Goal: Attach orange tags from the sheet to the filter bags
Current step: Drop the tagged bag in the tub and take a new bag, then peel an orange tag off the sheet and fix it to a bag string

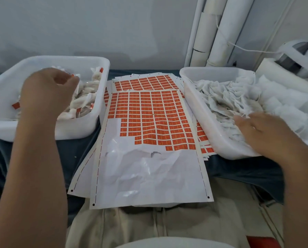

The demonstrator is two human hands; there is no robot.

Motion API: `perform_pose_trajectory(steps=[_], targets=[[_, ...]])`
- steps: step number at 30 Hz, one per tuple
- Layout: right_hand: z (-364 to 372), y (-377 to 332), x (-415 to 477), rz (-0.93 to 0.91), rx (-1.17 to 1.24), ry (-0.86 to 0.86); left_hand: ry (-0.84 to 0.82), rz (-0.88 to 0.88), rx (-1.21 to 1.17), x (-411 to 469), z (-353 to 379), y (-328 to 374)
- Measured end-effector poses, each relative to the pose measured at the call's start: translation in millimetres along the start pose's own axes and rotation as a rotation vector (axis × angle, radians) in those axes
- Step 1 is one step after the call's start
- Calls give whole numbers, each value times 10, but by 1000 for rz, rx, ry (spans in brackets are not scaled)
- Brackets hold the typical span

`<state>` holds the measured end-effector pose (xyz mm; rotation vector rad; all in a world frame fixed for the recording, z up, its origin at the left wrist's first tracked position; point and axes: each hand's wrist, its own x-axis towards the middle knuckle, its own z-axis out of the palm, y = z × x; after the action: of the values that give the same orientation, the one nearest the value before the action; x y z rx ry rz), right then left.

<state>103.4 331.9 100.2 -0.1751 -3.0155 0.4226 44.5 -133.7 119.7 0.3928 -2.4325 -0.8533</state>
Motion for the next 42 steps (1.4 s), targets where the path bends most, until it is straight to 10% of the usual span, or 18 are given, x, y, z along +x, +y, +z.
perform_pose_trajectory(steps=[10,26,42], targets=[[37,83,58,251,-15,-137,-195,162,-348,-1228,115,576],[-312,231,-144,21,671,482,-553,227,-438,-1752,518,741],[-156,-621,-582,-396,1286,170,-672,165,-702,-2133,668,1001]])
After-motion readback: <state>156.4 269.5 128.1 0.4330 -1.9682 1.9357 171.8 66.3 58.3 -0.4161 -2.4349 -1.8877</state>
